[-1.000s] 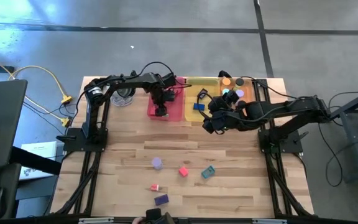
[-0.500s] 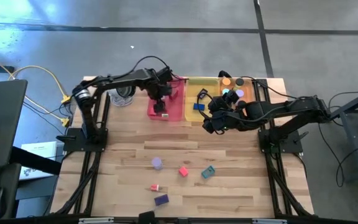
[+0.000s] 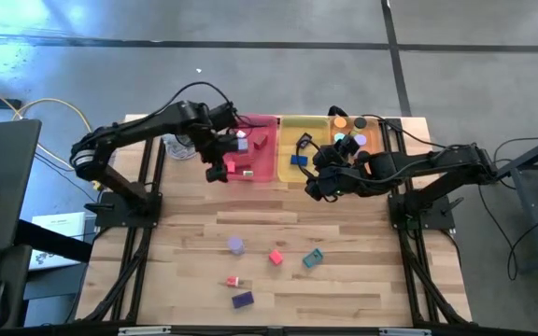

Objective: Pick & Place Office items
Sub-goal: Put the light blue digital clock into the yellow bin

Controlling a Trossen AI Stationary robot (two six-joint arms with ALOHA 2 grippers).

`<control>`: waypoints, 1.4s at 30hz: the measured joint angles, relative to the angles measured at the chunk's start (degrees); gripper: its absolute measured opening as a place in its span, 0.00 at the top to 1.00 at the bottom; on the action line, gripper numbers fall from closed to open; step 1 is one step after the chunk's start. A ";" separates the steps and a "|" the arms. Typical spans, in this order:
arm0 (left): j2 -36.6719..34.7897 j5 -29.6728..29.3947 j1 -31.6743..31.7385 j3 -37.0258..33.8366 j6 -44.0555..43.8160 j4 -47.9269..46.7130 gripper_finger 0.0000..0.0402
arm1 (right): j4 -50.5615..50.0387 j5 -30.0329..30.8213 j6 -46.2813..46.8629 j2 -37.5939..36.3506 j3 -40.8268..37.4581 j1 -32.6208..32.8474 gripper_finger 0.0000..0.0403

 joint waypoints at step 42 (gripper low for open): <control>-1.80 -14.04 -48.62 -0.02 -42.15 -12.36 0.25 | -7.26 -42.34 16.33 1.35 -0.02 10.92 0.09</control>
